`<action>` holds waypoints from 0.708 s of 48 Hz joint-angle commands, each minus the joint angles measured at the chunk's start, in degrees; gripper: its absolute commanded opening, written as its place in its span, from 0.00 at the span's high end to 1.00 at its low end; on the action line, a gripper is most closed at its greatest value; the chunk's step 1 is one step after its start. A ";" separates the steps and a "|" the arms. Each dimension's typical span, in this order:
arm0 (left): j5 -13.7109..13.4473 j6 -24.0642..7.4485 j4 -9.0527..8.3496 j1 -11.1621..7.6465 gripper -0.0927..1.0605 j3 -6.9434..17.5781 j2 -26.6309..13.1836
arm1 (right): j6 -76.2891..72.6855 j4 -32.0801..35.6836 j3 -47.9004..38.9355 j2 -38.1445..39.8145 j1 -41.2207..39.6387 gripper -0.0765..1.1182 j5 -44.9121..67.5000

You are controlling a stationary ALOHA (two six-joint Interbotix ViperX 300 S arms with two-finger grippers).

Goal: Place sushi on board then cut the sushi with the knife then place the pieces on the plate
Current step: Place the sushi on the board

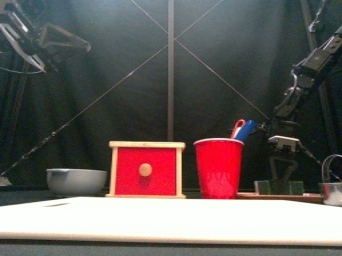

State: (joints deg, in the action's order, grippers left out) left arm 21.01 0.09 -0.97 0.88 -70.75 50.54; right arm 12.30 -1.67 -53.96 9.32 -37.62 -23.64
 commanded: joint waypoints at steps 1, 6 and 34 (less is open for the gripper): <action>0.53 0.09 0.00 0.09 0.94 0.79 -0.26 | -0.26 -0.35 2.11 3.43 -0.26 0.53 -2.29; 0.53 0.09 0.00 0.09 0.94 0.79 -0.26 | -0.53 -0.44 2.64 5.45 -0.79 0.53 -5.10; 0.53 0.00 0.00 0.18 0.94 0.97 -0.26 | -9.84 -4.22 2.11 24.87 -1.67 0.53 -16.35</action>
State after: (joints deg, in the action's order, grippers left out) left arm 21.01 0.09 -0.97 0.88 -70.75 50.54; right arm 4.83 -5.80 -52.47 30.15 -40.08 -38.50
